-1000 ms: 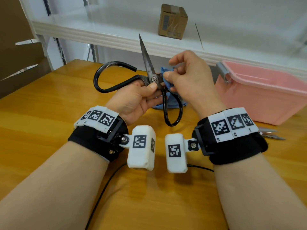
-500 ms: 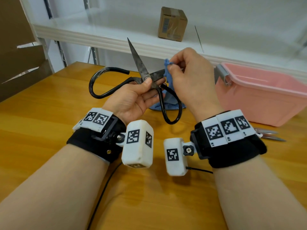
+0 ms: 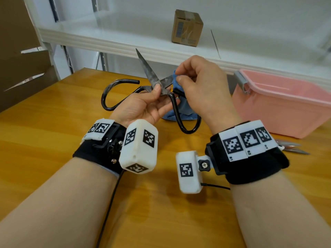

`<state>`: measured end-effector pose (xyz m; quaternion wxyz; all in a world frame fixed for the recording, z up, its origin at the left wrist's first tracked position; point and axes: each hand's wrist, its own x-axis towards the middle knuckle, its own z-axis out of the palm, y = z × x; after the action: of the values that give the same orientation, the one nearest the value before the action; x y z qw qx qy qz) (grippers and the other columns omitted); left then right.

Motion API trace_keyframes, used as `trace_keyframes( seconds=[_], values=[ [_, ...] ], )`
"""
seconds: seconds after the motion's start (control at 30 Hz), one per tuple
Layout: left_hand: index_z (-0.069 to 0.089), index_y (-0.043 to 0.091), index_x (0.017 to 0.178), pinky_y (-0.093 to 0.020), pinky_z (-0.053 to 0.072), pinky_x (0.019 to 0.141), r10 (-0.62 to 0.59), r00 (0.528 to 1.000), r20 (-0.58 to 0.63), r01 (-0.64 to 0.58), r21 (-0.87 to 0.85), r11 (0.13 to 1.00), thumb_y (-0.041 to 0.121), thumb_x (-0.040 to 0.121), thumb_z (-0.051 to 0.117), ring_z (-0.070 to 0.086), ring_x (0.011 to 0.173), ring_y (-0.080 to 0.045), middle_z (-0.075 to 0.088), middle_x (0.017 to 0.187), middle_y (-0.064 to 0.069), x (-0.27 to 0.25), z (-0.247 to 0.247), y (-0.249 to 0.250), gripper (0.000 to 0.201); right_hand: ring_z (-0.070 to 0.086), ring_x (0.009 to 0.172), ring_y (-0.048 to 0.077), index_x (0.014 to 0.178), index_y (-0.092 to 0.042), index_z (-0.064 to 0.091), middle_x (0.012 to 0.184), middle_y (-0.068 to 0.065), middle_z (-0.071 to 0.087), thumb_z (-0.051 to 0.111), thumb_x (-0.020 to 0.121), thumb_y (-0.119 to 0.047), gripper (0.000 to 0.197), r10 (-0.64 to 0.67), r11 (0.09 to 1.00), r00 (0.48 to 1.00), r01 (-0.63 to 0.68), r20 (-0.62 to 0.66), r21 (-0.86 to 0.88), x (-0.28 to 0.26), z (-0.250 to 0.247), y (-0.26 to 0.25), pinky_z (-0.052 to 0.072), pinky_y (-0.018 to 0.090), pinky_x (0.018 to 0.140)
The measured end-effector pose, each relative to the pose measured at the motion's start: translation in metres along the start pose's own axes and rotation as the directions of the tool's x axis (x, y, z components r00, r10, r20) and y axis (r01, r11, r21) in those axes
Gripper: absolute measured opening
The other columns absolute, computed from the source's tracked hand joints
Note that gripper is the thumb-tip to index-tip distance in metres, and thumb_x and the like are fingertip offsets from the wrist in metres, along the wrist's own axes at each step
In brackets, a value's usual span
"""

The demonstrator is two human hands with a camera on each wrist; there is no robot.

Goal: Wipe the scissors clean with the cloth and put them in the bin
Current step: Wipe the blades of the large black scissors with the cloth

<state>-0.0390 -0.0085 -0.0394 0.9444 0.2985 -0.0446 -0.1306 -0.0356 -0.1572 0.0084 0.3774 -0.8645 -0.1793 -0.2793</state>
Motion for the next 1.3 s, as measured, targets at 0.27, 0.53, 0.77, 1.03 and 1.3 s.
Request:
trace_keyframes(
  seconds=[0.27, 0.53, 0.77, 1.03, 1.3],
  values=[
    [0.071, -0.01, 0.086, -0.052, 0.054, 0.089, -0.012, 1.0, 0.011, 0.012, -0.018, 1.0, 0.004, 0.082, 0.057, 0.067, 0.106, -0.036, 0.067, 0.104, -0.025, -0.001, 0.0, 0.001, 0.02, 0.062, 0.081, 0.001, 0.099, -0.024, 0.072, 0.089, -0.014, 0.065, 0.065, 0.093, -0.019, 0.01, -0.007, 0.999, 1.0, 0.007, 0.013, -0.047, 0.002, 0.0, -0.004, 0.045, 0.002, 0.064],
    [0.063, -0.003, 0.094, -0.035, 0.06, 0.064, -0.018, 0.997, -0.071, 0.03, 0.174, 0.984, 0.004, 0.098, 0.048, 0.071, 0.091, -0.026, 0.07, 0.091, -0.016, -0.007, 0.007, -0.003, 0.017, 0.066, 0.091, 0.01, 0.097, -0.025, 0.074, 0.095, -0.008, 0.072, 0.063, 0.092, -0.019, 0.014, -0.009, 0.979, 0.993, 0.032, 0.117, -0.204, -0.003, 0.011, -0.005, 0.056, 0.035, 0.086],
    [0.062, -0.002, 0.091, -0.033, 0.059, 0.059, 0.006, 0.993, -0.117, 0.022, 0.237, 0.971, 0.001, 0.099, 0.046, 0.072, 0.077, -0.022, 0.071, 0.084, -0.014, -0.007, 0.009, -0.004, 0.018, 0.063, 0.092, 0.009, 0.094, -0.023, 0.071, 0.091, -0.01, 0.066, 0.06, 0.094, -0.018, 0.012, 0.044, 0.977, 0.997, -0.029, 0.069, -0.213, -0.006, 0.014, -0.004, 0.053, 0.033, 0.088],
    [0.063, -0.002, 0.093, -0.036, 0.061, 0.065, 0.012, 0.995, -0.102, 0.014, 0.25, 0.968, 0.002, 0.099, 0.047, 0.073, 0.075, -0.02, 0.072, 0.082, -0.013, -0.008, 0.012, -0.005, 0.016, 0.062, 0.097, 0.012, 0.098, -0.019, 0.07, 0.101, -0.004, 0.069, 0.055, 0.096, -0.015, 0.016, 0.05, 0.966, 0.999, -0.043, 0.02, -0.256, -0.005, 0.011, -0.004, 0.049, 0.027, 0.086],
    [0.058, -0.003, 0.108, -0.037, 0.061, 0.068, 0.002, 0.992, -0.125, 0.032, 0.271, 0.962, 0.0, 0.098, 0.048, 0.069, 0.092, -0.025, 0.068, 0.096, -0.015, -0.006, 0.007, -0.005, 0.015, 0.064, 0.093, 0.01, 0.091, -0.024, 0.071, 0.093, -0.009, 0.067, 0.059, 0.093, -0.017, 0.014, 0.052, 0.967, 0.992, -0.021, 0.116, -0.255, -0.006, 0.013, -0.005, 0.054, 0.03, 0.086]
  ],
)
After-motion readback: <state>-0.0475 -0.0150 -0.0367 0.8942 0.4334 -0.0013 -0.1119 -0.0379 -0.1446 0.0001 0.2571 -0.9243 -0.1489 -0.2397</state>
